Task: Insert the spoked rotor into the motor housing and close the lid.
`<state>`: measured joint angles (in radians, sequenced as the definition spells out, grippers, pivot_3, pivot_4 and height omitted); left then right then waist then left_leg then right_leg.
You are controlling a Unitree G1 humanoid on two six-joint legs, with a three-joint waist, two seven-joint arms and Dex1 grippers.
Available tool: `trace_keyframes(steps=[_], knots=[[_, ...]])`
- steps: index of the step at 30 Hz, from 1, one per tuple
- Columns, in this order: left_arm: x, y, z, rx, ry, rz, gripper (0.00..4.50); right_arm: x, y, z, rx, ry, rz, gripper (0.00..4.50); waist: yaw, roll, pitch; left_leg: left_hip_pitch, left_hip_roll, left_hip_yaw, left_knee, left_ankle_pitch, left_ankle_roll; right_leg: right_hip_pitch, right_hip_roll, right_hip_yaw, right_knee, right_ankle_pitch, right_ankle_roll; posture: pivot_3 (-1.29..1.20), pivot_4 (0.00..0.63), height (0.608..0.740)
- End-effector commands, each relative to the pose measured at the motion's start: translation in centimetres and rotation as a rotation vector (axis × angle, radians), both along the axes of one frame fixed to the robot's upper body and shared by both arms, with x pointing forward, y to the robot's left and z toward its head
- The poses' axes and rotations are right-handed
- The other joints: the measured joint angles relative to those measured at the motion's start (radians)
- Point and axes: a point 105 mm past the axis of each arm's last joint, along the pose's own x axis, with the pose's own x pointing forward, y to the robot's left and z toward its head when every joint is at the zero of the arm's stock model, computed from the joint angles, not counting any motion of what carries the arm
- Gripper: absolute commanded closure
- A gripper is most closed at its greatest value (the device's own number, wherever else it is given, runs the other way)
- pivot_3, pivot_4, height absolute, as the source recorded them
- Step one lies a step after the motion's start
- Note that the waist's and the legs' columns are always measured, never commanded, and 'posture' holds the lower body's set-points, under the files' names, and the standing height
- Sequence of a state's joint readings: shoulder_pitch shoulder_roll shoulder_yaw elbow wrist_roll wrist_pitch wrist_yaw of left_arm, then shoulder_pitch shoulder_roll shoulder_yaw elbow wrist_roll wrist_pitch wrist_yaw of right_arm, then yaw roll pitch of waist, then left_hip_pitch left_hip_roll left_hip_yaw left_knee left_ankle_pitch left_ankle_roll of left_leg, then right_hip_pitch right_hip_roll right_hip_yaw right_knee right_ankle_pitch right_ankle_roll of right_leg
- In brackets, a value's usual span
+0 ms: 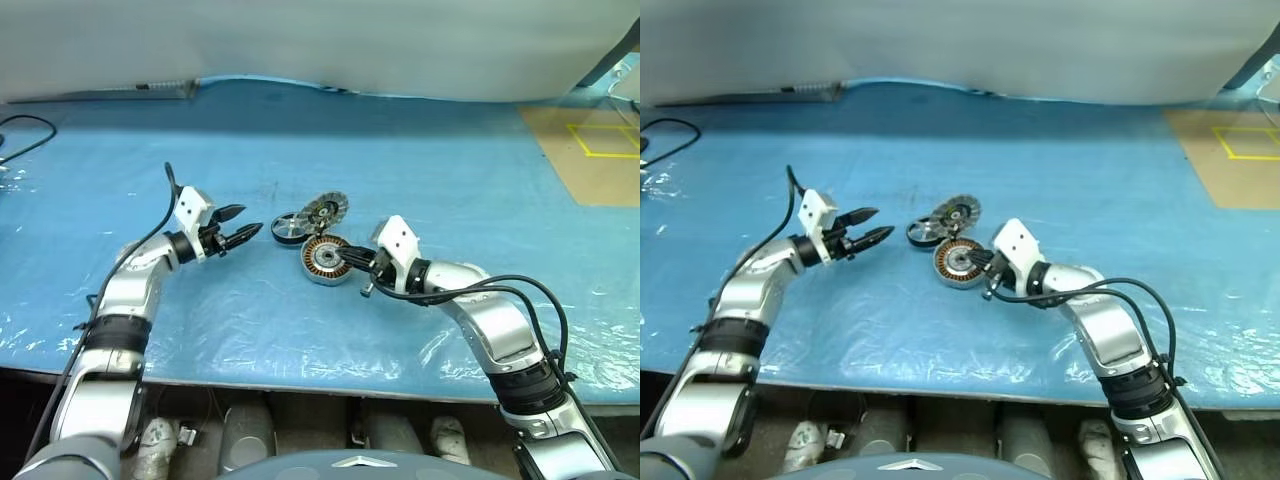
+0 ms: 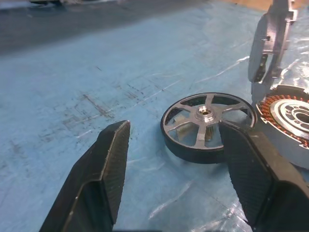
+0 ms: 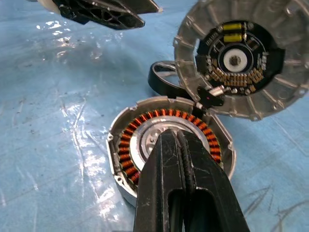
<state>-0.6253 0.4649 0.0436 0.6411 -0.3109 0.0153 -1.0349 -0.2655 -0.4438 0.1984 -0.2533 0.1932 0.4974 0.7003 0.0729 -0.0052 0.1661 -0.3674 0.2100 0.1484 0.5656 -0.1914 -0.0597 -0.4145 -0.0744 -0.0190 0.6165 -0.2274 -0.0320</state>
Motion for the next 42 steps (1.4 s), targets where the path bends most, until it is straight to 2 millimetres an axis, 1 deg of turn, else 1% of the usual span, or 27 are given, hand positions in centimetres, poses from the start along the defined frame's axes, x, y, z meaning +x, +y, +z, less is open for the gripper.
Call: trace_keyframes(steps=[1, 6, 9, 13, 16, 21, 23, 33, 42], knots=[[1.0, -1.2, 1.0, 0.013, -0.016, -0.076, 1.40, 0.1, -0.5, 0.4, 0.015, -0.034, -0.022, 4.49, 0.001, 0.000, 0.000, 0.000, 0.000, 0.000, 0.000, 0.000, 0.000, 0.000, 0.000, 0.000, 0.000, 0.000, 0.000, 0.00, 0.150, 0.740], [2.0, -3.2, 1.3, 0.060, 0.015, -0.169, 1.40, -0.2, -0.9, 0.1, 0.023, -0.029, -0.049, 4.49, 0.002, 0.000, 0.000, -0.001, 0.000, -0.001, 0.000, 0.000, 0.000, 0.000, 0.000, 0.000, 0.000, 0.001, 0.001, 0.00, 0.150, 0.740], [2.3, -4.0, 1.6, 0.082, 0.023, -0.207, 1.40, -0.7, -0.9, 0.3, 0.059, -0.035, -0.048, 4.49, 0.003, 0.000, 0.000, -0.001, -0.001, -0.001, -0.001, 0.000, 0.000, 0.000, 0.000, 0.000, 0.000, 0.002, 0.003, 0.00, 0.150, 0.740], [2.4, -4.9, 1.5, 0.124, 0.035, -0.251, 1.40, -1.8, -1.0, 0.3, 0.105, -0.050, -0.018, 4.49, 0.009, 0.000, 0.000, -0.001, -0.001, -0.001, -0.001, 0.000, 0.000, 0.000, 0.000, 0.000, 0.000, 0.002, 0.003, 0.00, 0.150, 0.740], [2.2, -5.3, 1.3, 0.157, 0.046, -0.289, 1.40, -2.2, -1.3, 0.1, 0.121, -0.056, -0.027, 4.49, 0.011, -0.001, 0.000, -0.001, -0.001, -0.001, -0.001, 0.000, 0.000, 0.000, -0.001, -0.001, -0.001, 0.002, 0.003, 0.00, 0.150, 0.740], [1.9, -5.6, 0.7, 0.200, 0.070, -0.320, 1.40, -2.4, -1.7, 0.0, 0.157, -0.058, -0.048, 4.49, 0.014, -0.001, 0.000, -0.001, -0.001, -0.001, -0.001, 0.000, 0.000, 0.000, -0.001, -0.001, -0.001, 0.001, 0.001, 0.00, 0.150, 0.740], [2.0, -5.6, 0.5, 0.212, 0.076, -0.311, 1.40, -2.5, -1.8, -0.3, 0.160, -0.058, -0.054, 4.49, 0.018, -0.001, 0.000, -0.001, -0.001, -0.001, -0.001, 0.000, 0.000, 0.000, -0.001, -0.001, -0.001, 0.001, 0.001, 0.00, 0.150, 0.740], [2.6, -5.9, 0.4, 0.211, 0.086, -0.269, 1.40, -2.3, -2.1, -1.1, 0.168, -0.045, -0.071, 4.49, 0.023, -0.001, 0.001, -0.001, -0.001, -0.001, -0.001, 0.000, 0.000, 0.000, -0.001, -0.001, -0.001, 0.001, 0.001, 0.00, 0.150, 0.740], [2.4, -5.9, -1.5, 0.281, 0.143, -0.258, 1.40, -2.0, -2.0, -1.0, 0.161, -0.054, -0.077, 4.49, 0.023, -0.001, 0.001, -0.001, -0.001, -0.002, -0.002, 0.000, 0.000, 0.000, -0.001, -0.002, -0.003, 0.002, 0.003, 0.00, 0.150, 0.740]])
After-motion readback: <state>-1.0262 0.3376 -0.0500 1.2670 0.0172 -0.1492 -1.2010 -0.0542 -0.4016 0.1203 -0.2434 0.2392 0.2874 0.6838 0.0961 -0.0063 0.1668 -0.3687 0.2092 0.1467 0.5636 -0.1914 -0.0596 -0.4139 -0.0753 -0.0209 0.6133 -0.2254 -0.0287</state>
